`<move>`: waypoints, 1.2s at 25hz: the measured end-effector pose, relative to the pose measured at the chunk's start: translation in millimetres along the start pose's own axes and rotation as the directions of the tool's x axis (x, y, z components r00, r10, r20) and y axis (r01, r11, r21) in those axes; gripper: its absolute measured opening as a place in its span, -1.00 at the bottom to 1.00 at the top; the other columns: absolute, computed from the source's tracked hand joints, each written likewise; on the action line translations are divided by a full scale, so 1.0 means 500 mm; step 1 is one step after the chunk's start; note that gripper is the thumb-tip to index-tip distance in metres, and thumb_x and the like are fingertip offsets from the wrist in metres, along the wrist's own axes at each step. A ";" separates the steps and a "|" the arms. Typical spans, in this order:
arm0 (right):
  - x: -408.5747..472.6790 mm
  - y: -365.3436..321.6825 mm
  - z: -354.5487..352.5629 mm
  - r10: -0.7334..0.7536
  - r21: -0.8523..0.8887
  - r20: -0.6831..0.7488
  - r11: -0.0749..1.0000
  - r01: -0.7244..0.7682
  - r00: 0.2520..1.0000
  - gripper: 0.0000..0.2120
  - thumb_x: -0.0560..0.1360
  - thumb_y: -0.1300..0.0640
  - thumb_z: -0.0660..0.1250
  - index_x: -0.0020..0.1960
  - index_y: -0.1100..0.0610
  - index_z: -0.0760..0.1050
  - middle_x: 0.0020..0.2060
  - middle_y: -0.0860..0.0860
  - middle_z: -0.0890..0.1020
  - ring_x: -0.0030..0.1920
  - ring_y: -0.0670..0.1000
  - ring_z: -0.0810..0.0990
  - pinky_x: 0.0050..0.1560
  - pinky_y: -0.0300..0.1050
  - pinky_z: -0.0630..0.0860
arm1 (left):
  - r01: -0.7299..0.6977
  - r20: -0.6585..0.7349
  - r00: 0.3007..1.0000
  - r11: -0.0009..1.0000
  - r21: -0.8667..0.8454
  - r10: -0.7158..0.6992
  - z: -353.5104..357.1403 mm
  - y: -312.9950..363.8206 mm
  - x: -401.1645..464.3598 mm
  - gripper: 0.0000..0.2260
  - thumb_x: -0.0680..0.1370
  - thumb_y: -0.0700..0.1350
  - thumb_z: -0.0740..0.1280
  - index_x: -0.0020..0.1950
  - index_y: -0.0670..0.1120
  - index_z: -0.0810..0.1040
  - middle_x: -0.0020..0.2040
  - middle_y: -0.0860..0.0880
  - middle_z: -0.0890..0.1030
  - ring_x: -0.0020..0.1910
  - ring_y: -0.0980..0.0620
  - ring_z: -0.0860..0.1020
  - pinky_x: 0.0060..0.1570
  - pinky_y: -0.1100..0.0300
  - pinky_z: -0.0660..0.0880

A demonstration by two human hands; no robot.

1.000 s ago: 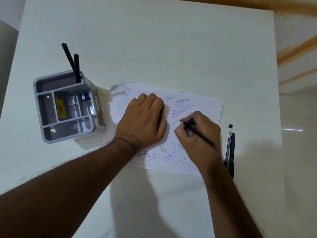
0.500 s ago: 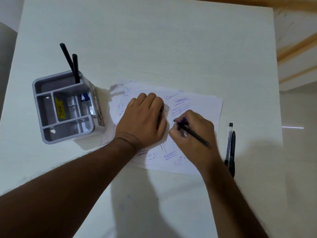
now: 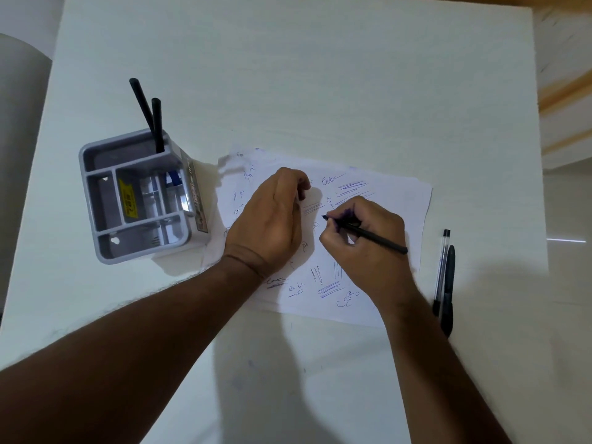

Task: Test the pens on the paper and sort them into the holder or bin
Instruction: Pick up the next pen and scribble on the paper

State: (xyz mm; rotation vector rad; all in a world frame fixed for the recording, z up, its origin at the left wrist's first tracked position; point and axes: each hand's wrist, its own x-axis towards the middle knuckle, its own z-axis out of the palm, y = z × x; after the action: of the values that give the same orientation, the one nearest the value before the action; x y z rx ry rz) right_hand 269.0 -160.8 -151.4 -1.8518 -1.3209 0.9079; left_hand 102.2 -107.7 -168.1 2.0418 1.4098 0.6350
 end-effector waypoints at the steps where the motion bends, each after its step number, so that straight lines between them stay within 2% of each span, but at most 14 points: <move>1: -0.002 -0.001 0.001 -0.006 -0.013 0.006 1.000 0.006 1.000 -0.93 0.46 0.27 0.49 -0.13 0.14 0.63 -0.26 -0.10 0.69 -0.24 -0.20 0.60 -0.24 -0.47 0.41 | 0.009 0.000 1.000 1.000 -0.011 -0.009 0.000 0.000 0.000 -0.78 0.59 -0.27 0.15 0.19 -0.15 0.49 0.02 0.00 0.54 -0.05 0.10 0.42 -0.03 0.30 0.31; 5: 0.000 -0.004 -0.001 -0.009 -0.034 0.025 0.999 0.010 1.000 -0.92 0.46 0.27 0.48 -0.14 0.13 0.61 -0.23 -0.06 0.71 -0.20 -0.17 0.63 -0.24 -0.47 0.43 | 0.004 0.003 1.000 1.000 -0.012 -0.004 -0.002 0.000 0.002 -0.78 0.59 -0.28 0.15 0.18 -0.17 0.48 0.00 -0.02 0.54 -0.07 0.06 0.43 -0.04 0.31 0.30; 8: 0.004 -0.004 -0.008 0.001 -0.020 0.058 1.000 0.000 0.998 -0.91 0.46 0.28 0.48 -0.14 0.15 0.60 -0.21 -0.06 0.72 -0.16 -0.08 0.66 -0.23 -0.42 0.48 | -0.006 0.000 1.000 1.000 -0.001 0.006 -0.002 0.000 0.003 -0.78 0.58 -0.34 0.18 0.19 -0.18 0.49 0.00 -0.03 0.54 -0.06 0.11 0.40 -0.03 0.34 0.27; 11: 0.003 -0.003 -0.009 -0.028 -0.057 0.079 0.998 0.032 0.996 -0.93 0.46 0.28 0.48 -0.13 0.16 0.61 -0.22 -0.07 0.71 -0.15 -0.04 0.67 -0.21 -0.34 0.54 | -0.038 -0.008 0.999 0.999 0.011 0.038 0.001 -0.001 0.005 -0.77 0.58 -0.37 0.19 0.19 -0.20 0.49 0.00 -0.05 0.53 -0.06 0.06 0.43 0.00 0.31 0.31; 17: 0.006 0.000 -0.016 -0.044 -0.090 0.108 0.994 0.054 0.993 -0.91 0.44 0.29 0.48 -0.14 0.15 0.60 -0.22 -0.08 0.71 -0.13 -0.07 0.66 -0.21 -0.35 0.53 | -0.075 -0.014 0.997 0.997 0.030 0.076 0.004 -0.001 0.006 -0.76 0.56 -0.39 0.20 0.17 -0.19 0.50 0.01 0.08 0.42 -0.04 0.00 0.46 0.00 0.22 0.37; 20: 0.012 0.003 -0.020 -0.051 -0.108 0.135 0.992 0.066 0.990 -0.91 0.43 0.29 0.47 -0.16 0.13 0.60 -0.27 -0.13 0.69 -0.19 -0.10 0.66 -0.25 -0.31 0.51 | -0.083 -0.015 0.996 0.996 0.036 0.084 0.004 -0.002 0.005 -0.76 0.56 -0.37 0.19 0.17 -0.18 0.50 0.01 0.10 0.40 -0.05 -0.01 0.46 0.00 0.18 0.39; 21: 0.016 0.005 -0.023 -0.033 -0.081 0.111 0.996 0.042 0.993 -0.90 0.43 0.28 0.46 -0.16 0.11 0.61 -0.32 -0.14 0.66 -0.27 -0.12 0.63 -0.27 -0.32 0.48 | -0.082 -0.014 0.996 0.996 0.038 0.083 0.005 -0.002 0.005 -0.76 0.56 -0.36 0.18 0.17 -0.17 0.50 0.01 0.10 0.40 -0.05 -0.01 0.46 0.00 0.17 0.40; 23: 0.022 0.003 -0.030 0.052 0.114 -0.014 0.992 -0.050 0.999 -0.85 0.47 0.31 0.45 -0.15 0.06 0.62 -0.38 -0.05 0.62 -0.38 -0.13 0.53 -0.28 -0.25 0.46 | -0.076 -0.010 0.997 0.996 0.044 0.076 0.006 -0.002 0.003 -0.76 0.57 -0.35 0.17 0.18 -0.18 0.50 0.01 0.09 0.42 -0.04 0.00 0.46 0.01 0.15 0.42; 25: 0.022 -0.005 -0.041 0.155 0.315 -0.136 0.943 -0.106 0.978 -0.78 0.51 0.35 0.43 -0.14 0.03 0.63 -0.30 -0.03 0.69 -0.30 -0.08 0.61 -0.22 -0.21 0.52 | -0.074 -0.007 0.997 0.996 0.043 0.074 0.006 -0.003 0.004 -0.76 0.57 -0.34 0.17 0.19 -0.19 0.51 0.00 0.03 0.48 -0.03 -0.02 0.47 0.02 0.12 0.44; 27: 0.017 -0.013 -0.049 0.232 0.437 -0.144 0.887 -0.149 0.962 -0.77 0.54 0.34 0.41 -0.10 0.02 0.66 -0.19 -0.06 0.75 -0.21 -0.08 0.67 -0.14 -0.22 0.55 | -0.073 0.000 0.997 0.996 0.044 0.073 0.008 -0.004 0.005 -0.75 0.56 -0.35 0.18 0.18 -0.19 0.51 0.02 -0.04 0.52 -0.03 -0.05 0.48 0.02 0.09 0.45; 30: 0.005 -0.028 -0.048 0.254 0.530 -0.050 0.826 -0.190 0.966 -0.84 0.55 0.27 0.34 -0.02 0.08 0.67 -0.14 0.02 0.77 -0.22 -0.06 0.65 -0.17 -0.26 0.52 | -0.071 0.004 0.997 0.996 0.057 0.071 0.009 -0.005 0.004 -0.76 0.56 -0.36 0.20 0.18 -0.18 0.52 0.03 -0.05 0.53 -0.04 -0.07 0.48 0.01 0.09 0.43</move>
State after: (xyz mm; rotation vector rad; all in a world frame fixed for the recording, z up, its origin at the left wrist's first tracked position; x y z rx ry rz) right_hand 282.9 -158.0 -127.7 -1.6072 -0.6910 1.1269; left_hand 104.2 -106.1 -172.9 2.1449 1.3742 0.6286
